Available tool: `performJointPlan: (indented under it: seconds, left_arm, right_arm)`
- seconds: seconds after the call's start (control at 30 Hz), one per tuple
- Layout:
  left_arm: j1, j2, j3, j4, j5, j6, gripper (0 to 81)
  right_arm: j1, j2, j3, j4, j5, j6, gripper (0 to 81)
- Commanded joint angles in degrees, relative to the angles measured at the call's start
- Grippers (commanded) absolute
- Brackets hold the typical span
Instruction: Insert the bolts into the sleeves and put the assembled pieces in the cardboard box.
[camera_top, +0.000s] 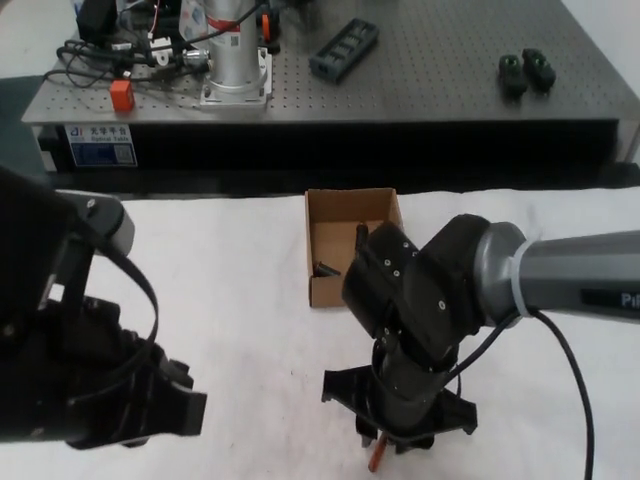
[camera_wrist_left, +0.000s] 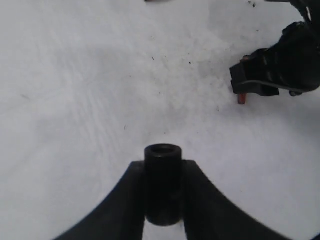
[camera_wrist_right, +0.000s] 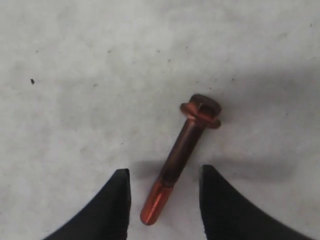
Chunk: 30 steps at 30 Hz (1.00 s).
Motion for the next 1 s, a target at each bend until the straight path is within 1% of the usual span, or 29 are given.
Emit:
performJointPlan:
  seconds: [0.0,0.13,0.27,0.3,0.37,0.5,0.57,0.67,0.97]
  left_arm:
    - [0.10,-1.15,-0.21,2.14,1.06,-0.23,0.6]
    - [0.10,-1.42,-0.21,2.70,1.05,-0.23,0.6]
    - [0.10,-1.42,-0.21,2.70,1.05,-0.23,0.6]
    - [0.10,-1.42,-0.21,2.70,1.05,-0.23,0.6]
    - [0.10,-1.42,-0.21,2.70,1.05,-0.23,0.6]
    - [0.10,-1.42,-0.21,2.32,1.05,-0.23,0.6]
    - [0.10,-1.42,-0.21,2.30,1.05,-0.23,0.6]
    - [0.10,-1.42,-0.21,2.30,1.05,-0.23,0.6]
    - [0.10,-1.42,-0.21,2.30,1.05,-0.23,0.6]
  right_arm:
    - [-1.30,0.11,0.05,-1.06,2.58,0.20,32.1]
    - [-3.49,0.11,0.05,-3.69,2.56,0.20,31.5]
    - [-4.72,0.11,0.05,-4.32,0.64,0.20,23.2]
    - [-4.82,0.11,0.05,-4.32,-0.47,0.20,22.3]
    - [-4.78,0.22,0.15,-4.32,-2.44,0.20,23.2]
    - [-3.35,0.32,0.84,-4.31,-3.91,0.20,30.2]
    - [-2.73,0.46,1.46,-3.83,-3.90,0.20,31.6]
    - [-2.13,0.46,2.47,-3.85,-3.99,0.20,31.1]
    - [-2.13,1.01,4.85,-8.30,-3.54,0.20,31.1]
